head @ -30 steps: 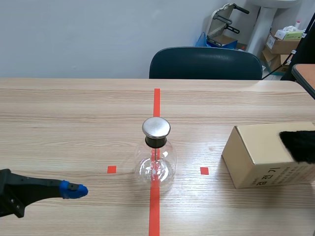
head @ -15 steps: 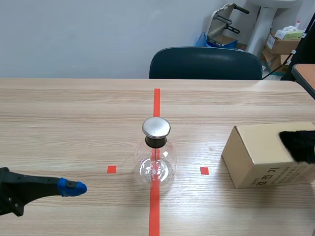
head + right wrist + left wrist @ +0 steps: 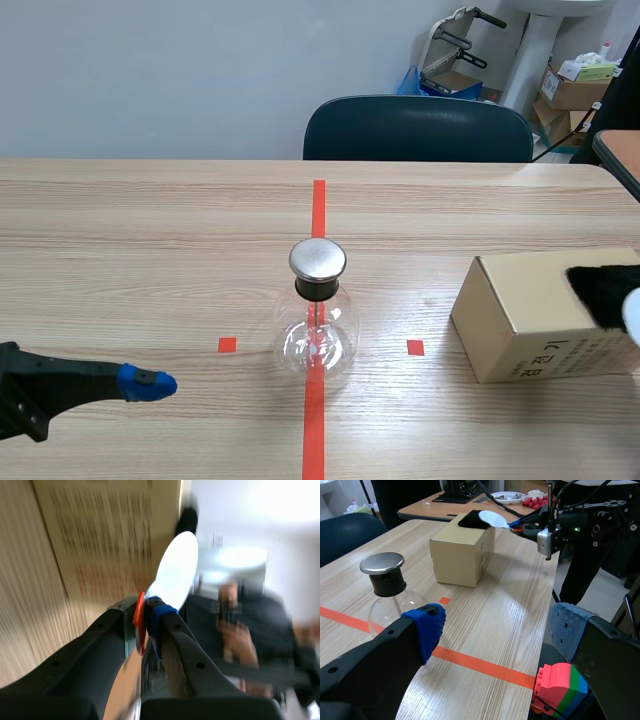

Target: Do the electroscope experiment

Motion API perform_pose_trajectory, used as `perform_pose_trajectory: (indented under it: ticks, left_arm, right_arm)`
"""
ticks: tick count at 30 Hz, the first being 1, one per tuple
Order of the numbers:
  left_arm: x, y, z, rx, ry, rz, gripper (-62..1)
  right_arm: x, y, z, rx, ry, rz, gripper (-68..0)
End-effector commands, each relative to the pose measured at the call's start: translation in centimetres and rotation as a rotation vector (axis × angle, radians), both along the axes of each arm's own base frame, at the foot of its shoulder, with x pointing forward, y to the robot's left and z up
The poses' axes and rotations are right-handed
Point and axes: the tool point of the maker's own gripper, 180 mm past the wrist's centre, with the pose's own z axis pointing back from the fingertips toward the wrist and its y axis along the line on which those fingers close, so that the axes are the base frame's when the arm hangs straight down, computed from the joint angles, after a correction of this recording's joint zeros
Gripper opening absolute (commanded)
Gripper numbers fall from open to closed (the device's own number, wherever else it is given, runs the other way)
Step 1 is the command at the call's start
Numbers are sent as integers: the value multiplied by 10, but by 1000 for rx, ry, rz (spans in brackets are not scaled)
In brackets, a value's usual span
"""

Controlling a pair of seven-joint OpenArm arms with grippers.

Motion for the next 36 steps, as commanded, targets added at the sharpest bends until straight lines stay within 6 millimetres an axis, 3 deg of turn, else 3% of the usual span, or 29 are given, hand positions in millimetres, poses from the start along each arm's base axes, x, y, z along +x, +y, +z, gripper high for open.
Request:
perform_pose_trajectory:
  ticks: [1, 3, 9, 16, 18, 23, 25, 29, 31, 33, 36]
  left_arm:
    - [-2, -4, 6, -38, 6, 0, -159]
    - [-2, -4, 6, -38, 6, 0, -159]
    - [-2, -4, 6, -37, 6, 0, -159]
    - [-2, -4, 6, -37, 6, 0, -159]
    - [-2, -4, 6, -37, 6, 0, -159]
    - [-2, -4, 6, -37, 5, 0, -159]
    - [-2, -4, 6, -37, 6, 0, -159]
    - [-2, -4, 6, -37, 5, 1, -159]
    - [-2, -4, 6, -37, 5, 1, -159]
    - [-2, -4, 6, -37, 5, 1, -159]
    - [-2, -4, 6, -37, 5, 1, -159]
  right_arm:
    - [-1, 7, 6, -32, -30, 66, -656]
    - [-1, 7, 6, -29, -30, 62, -656]
    - [4, -41, 10, -68, -54, -205, -656]
    - [-1, 5, 5, -31, -28, 51, -656]
    - [0, -4, 6, -34, -34, -6, -656]
    - [0, -49, 10, -74, -50, -246, -656]
    - [0, -44, 9, -72, -48, -218, -656]
    - [-2, -5, 6, -40, -29, 0, -656]
    - [-4, 4, 5, -31, -23, 50, -656]
    - [-2, -4, 6, -33, -31, 1, -656]
    - [2, -37, 10, -58, -52, -181, -656]
